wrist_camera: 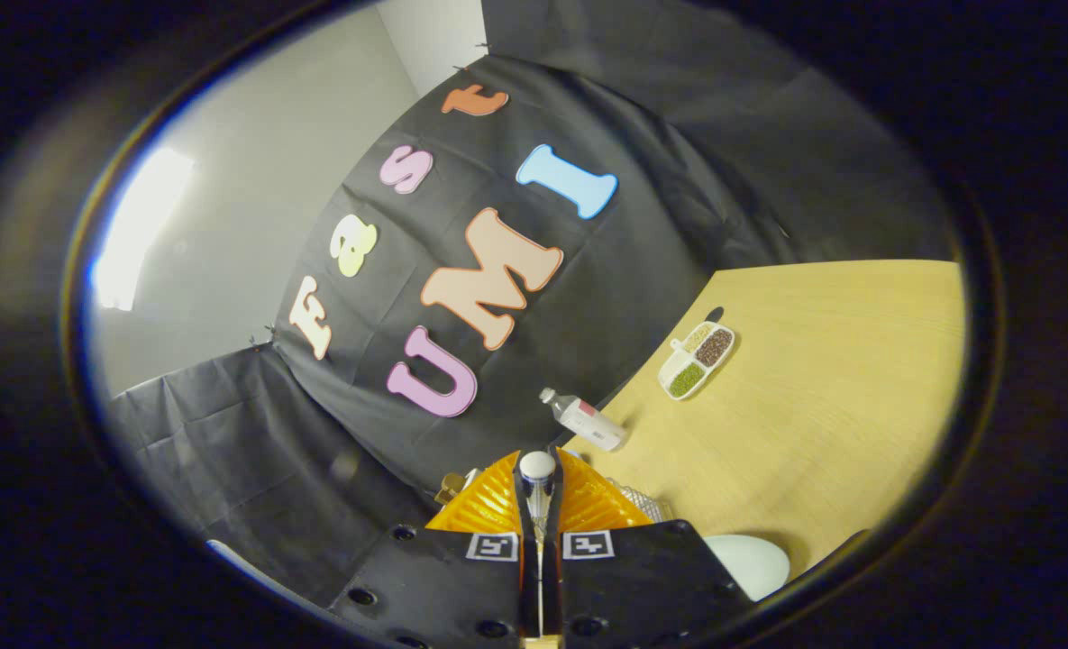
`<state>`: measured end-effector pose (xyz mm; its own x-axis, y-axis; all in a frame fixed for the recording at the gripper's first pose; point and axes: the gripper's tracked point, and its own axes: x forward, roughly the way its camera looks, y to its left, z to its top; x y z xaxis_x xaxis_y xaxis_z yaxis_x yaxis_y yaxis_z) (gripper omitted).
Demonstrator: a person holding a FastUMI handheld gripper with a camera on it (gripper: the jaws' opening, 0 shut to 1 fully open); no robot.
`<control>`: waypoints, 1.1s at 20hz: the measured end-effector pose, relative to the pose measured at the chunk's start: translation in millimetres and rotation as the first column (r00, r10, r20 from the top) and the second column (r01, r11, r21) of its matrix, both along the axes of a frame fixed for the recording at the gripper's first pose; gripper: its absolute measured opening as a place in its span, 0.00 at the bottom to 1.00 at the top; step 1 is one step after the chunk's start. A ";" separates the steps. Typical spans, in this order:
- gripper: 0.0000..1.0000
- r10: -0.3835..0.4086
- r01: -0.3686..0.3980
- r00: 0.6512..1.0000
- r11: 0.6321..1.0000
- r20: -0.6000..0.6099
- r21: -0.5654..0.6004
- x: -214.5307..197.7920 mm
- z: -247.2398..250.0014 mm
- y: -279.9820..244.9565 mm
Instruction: Take the plate from the dish rack, then take the spoon from the basket and place it into the plate.
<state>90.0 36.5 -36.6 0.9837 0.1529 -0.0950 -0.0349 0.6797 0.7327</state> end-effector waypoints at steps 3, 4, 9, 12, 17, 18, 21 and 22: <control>0.04 0.069 -0.069 0.998 0.998 0.001 0.012 -24.0 -3.4 3.3; 0.04 0.086 -0.086 0.996 0.996 0.003 0.032 -31.1 -5.8 2.9; 0.04 0.143 -0.142 0.989 0.989 -0.033 0.042 -63.2 -45.9 -3.8; 0.04 0.182 -0.177 0.981 0.981 -0.062 0.081 -76.9 -67.8 -4.7; 0.04 0.172 -0.159 0.977 0.982 -0.129 0.102 -78.1 -108.5 -20.0; 0.04 0.168 -0.154 0.975 0.982 -0.143 0.106 -77.5 -114.9 -21.5; 0.04 0.152 -0.137 0.973 0.986 -0.172 0.093 -76.3 -127.6 -30.0; 0.04 0.145 -0.132 0.973 0.988 -0.181 0.082 -74.9 -131.2 -31.8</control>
